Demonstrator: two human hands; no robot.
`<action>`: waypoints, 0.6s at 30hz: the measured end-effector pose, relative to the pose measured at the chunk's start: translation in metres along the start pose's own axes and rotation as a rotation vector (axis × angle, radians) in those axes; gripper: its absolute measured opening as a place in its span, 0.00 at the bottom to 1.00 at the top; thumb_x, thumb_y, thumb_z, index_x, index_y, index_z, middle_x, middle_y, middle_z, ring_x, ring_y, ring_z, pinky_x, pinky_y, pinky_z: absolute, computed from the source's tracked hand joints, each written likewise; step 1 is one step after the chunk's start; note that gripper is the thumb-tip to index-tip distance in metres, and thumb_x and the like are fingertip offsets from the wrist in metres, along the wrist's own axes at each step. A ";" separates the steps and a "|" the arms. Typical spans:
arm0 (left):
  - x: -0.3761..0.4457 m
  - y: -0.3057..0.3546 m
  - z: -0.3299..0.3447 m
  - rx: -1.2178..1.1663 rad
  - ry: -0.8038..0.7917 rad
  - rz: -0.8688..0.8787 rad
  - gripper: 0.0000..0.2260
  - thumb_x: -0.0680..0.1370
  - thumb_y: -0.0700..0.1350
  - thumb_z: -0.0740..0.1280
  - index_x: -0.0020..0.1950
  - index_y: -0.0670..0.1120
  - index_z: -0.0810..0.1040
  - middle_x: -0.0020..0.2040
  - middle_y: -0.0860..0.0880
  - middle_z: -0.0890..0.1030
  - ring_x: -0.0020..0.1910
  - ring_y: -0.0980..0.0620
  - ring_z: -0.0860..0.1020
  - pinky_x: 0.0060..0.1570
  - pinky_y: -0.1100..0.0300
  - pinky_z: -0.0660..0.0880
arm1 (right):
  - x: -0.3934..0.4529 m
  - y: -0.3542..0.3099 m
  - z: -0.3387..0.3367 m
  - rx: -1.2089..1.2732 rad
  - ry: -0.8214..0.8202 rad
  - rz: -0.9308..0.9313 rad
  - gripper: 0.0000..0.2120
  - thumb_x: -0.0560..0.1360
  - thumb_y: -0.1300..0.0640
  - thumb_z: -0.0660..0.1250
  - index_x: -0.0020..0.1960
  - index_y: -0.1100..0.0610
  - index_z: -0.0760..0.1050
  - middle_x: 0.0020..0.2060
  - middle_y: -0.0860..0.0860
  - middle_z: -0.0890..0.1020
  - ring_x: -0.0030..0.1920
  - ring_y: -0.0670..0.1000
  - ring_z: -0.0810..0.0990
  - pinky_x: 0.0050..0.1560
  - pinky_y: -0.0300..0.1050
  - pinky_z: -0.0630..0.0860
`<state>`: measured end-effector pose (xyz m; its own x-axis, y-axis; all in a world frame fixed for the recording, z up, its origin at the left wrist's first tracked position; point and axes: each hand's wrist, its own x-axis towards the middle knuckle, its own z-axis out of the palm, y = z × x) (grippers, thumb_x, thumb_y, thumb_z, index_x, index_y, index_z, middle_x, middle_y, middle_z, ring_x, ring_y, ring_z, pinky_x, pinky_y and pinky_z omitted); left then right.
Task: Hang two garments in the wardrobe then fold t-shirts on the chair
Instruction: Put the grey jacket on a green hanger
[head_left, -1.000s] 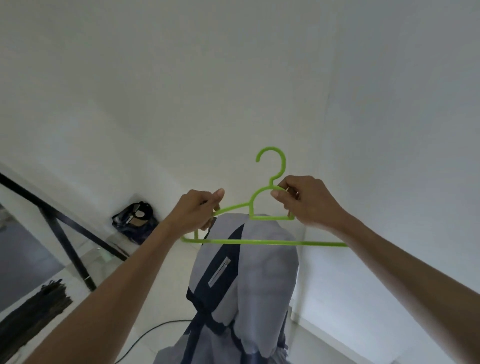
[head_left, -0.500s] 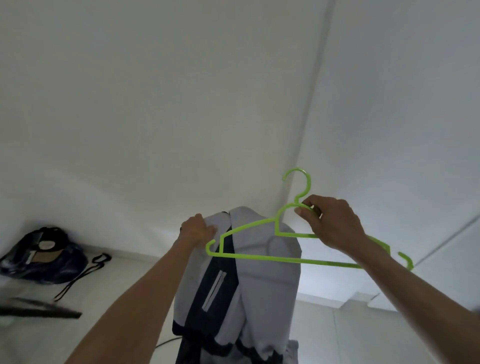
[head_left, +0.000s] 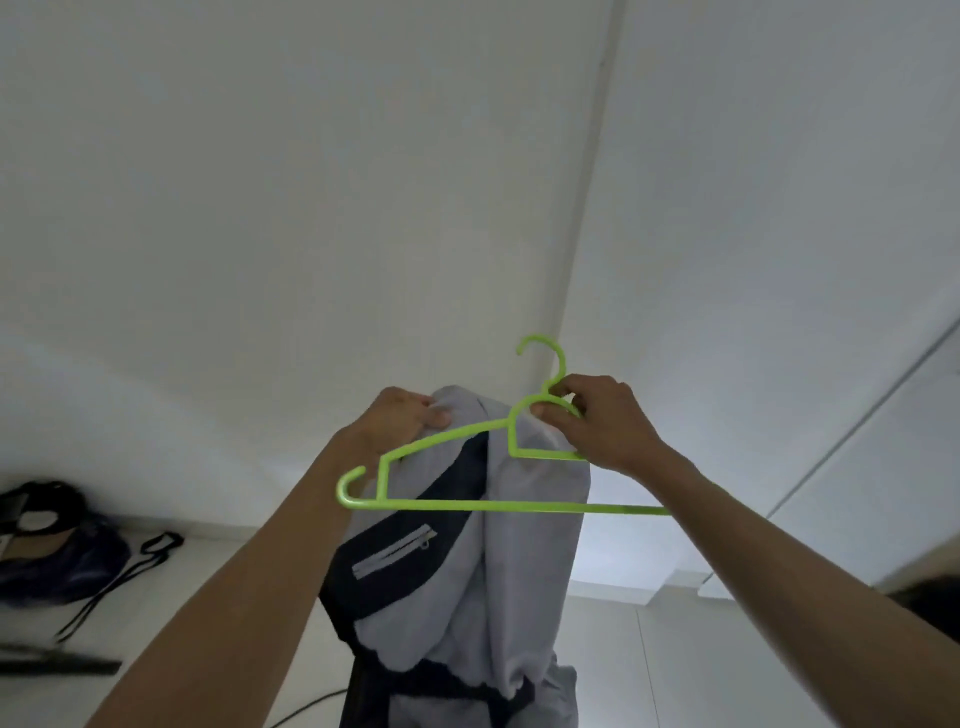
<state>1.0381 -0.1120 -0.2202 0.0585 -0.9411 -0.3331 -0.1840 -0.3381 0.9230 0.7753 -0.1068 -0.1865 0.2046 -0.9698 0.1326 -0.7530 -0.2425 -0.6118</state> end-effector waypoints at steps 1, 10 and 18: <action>-0.015 0.012 0.003 -0.082 -0.065 0.064 0.08 0.75 0.38 0.73 0.51 0.33 0.83 0.46 0.39 0.84 0.46 0.43 0.82 0.46 0.54 0.77 | -0.001 -0.006 -0.003 0.062 -0.040 0.009 0.15 0.73 0.40 0.74 0.51 0.50 0.79 0.29 0.43 0.76 0.32 0.45 0.75 0.38 0.44 0.72; -0.150 0.099 0.040 -0.277 -0.236 0.397 0.08 0.72 0.39 0.69 0.47 0.40 0.86 0.45 0.40 0.85 0.43 0.43 0.84 0.45 0.55 0.80 | -0.045 -0.036 -0.043 0.408 -0.177 -0.132 0.08 0.71 0.64 0.75 0.41 0.53 0.80 0.29 0.47 0.81 0.29 0.42 0.79 0.34 0.42 0.78; -0.230 0.104 0.058 -0.654 -0.170 0.333 0.11 0.75 0.40 0.62 0.39 0.41 0.84 0.39 0.42 0.82 0.38 0.46 0.80 0.37 0.59 0.78 | -0.091 -0.073 -0.102 0.770 -0.089 -0.147 0.12 0.77 0.72 0.63 0.42 0.58 0.79 0.26 0.50 0.79 0.26 0.47 0.76 0.30 0.41 0.72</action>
<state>0.9490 0.0696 -0.0589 -0.0599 -0.9982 0.0075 0.4579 -0.0208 0.8888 0.7474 -0.0036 -0.0744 0.3424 -0.9155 0.2114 -0.0759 -0.2512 -0.9650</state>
